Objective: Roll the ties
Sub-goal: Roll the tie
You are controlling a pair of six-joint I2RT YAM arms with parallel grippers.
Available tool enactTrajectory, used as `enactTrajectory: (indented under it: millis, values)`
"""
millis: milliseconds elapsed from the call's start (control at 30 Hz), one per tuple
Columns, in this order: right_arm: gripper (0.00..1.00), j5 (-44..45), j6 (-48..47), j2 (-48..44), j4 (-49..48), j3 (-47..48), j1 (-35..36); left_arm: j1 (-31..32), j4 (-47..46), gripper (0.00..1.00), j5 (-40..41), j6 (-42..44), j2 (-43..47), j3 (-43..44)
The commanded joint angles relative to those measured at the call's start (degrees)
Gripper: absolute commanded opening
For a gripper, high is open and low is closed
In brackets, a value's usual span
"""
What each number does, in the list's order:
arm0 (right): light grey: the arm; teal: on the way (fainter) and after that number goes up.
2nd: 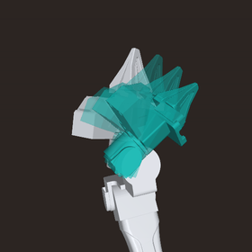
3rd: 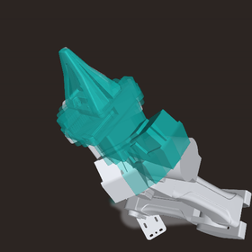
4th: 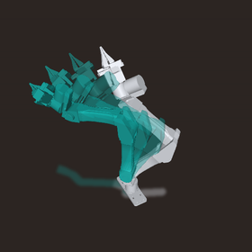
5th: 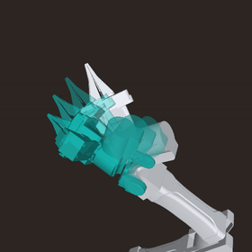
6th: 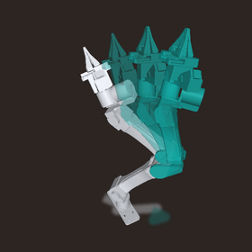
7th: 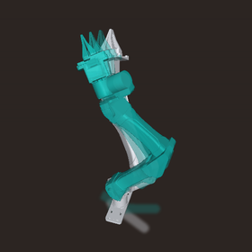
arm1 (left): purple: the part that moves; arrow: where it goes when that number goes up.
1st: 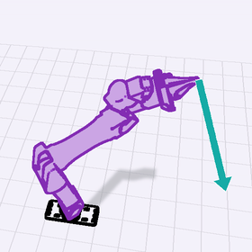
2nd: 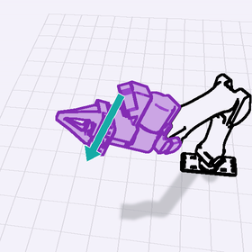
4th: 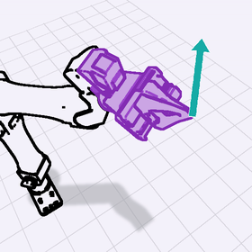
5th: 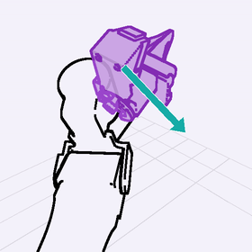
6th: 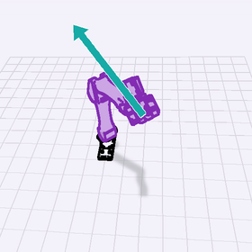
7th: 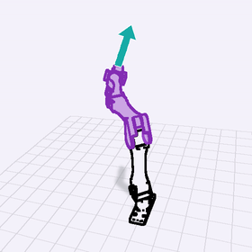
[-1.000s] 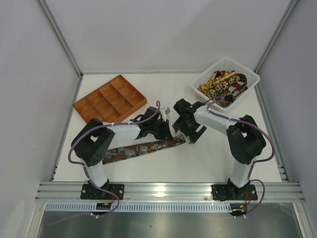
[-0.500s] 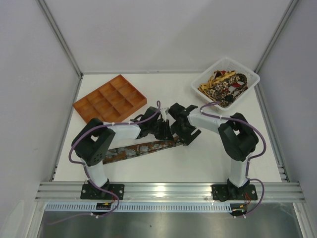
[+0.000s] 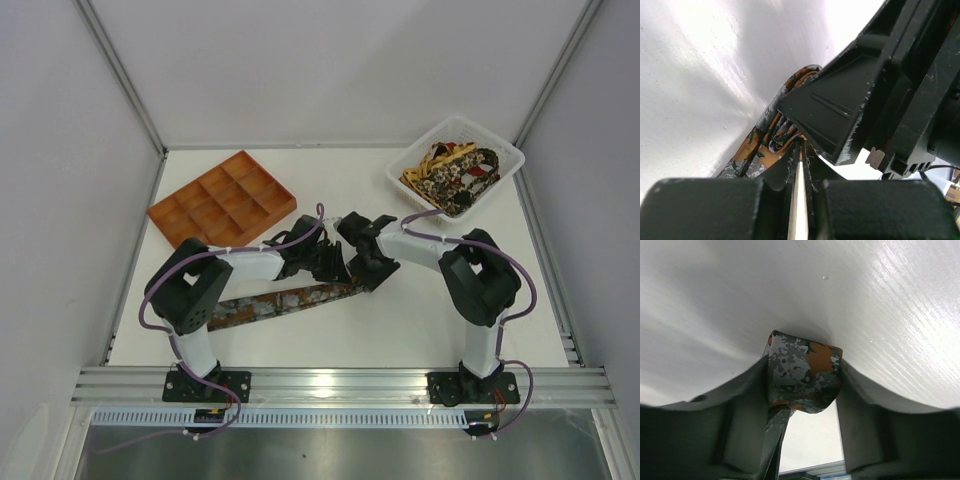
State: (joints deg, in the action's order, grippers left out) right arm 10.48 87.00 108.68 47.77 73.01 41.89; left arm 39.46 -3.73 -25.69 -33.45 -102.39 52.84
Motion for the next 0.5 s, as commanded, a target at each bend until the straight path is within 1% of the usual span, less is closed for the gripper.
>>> enactTrajectory:
  millis: [0, 33, 167, 233, 300, 400, 433, 467]
  values:
    - [0.51, 0.5, 3.0, 0.4, -2.1, -2.0, 0.6, 0.1, -0.9, 0.11, -0.3, 0.5, -0.2, 1.5]
    - [0.45, 0.2, 3.1, 0.4, -2.4, -2.5, 0.6, 0.1, -0.9, 0.11, -0.4, 0.6, -0.2, 1.6]
    - [0.40, -0.4, 3.3, 0.2, -2.9, -3.2, 0.6, 0.2, -0.9, 0.11, -0.4, 0.5, -0.5, 1.8]
    - [0.32, -0.6, 3.6, 0.0, -3.4, -3.6, 0.6, 0.2, -0.9, 0.11, -0.2, 0.5, -0.6, 1.8]
    - [0.33, -0.8, 3.6, -0.5, -3.5, -4.0, 0.6, 0.1, -0.9, 0.11, -0.1, 0.5, -0.7, 2.0]
    - [0.43, -0.6, 3.3, -0.9, -3.3, -4.2, 0.7, 0.2, -0.6, 0.11, -0.1, 0.6, -0.6, 2.0]
    - [0.53, -0.7, 2.8, -0.9, -3.5, -4.3, 0.7, 0.2, -0.5, 0.11, 0.0, 0.7, -0.5, 2.1]
    - [0.57, -0.8, 2.6, -1.1, -3.4, -4.4, 0.7, 0.2, -0.4, 0.11, 0.1, 0.8, -0.4, 2.1]
